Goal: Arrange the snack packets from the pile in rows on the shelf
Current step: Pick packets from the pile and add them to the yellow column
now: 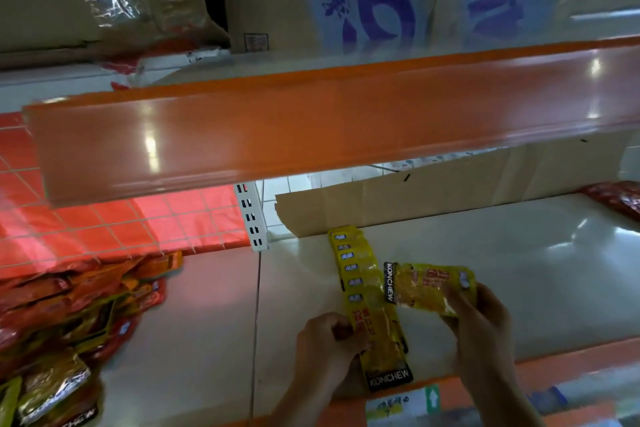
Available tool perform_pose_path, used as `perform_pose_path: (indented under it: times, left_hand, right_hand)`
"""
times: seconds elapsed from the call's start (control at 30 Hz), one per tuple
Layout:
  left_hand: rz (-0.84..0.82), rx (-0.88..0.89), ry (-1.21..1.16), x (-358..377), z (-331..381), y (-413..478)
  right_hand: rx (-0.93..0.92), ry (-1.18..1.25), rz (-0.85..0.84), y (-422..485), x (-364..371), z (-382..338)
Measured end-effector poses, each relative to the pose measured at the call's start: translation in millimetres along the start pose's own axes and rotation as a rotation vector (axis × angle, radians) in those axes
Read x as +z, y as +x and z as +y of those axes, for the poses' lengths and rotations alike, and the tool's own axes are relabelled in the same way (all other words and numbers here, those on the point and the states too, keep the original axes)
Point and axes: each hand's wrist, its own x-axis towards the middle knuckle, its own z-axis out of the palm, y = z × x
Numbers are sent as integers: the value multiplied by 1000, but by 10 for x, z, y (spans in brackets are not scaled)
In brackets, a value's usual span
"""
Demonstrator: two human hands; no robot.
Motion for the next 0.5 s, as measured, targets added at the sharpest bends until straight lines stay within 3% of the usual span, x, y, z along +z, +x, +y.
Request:
perform_pose_path:
  times: [0.17, 0.27, 0.5]
  left_hand:
    - [-41, 80, 154, -5, 21, 27]
    - [-50, 120, 275, -26, 65, 20]
    - [-56, 98, 307, 34, 149, 8]
  right_hand:
    - [-28, 49, 59, 127, 91, -28]
    - [-7, 78, 9, 235, 164, -100]
    - [62, 64, -93, 415, 313, -135]
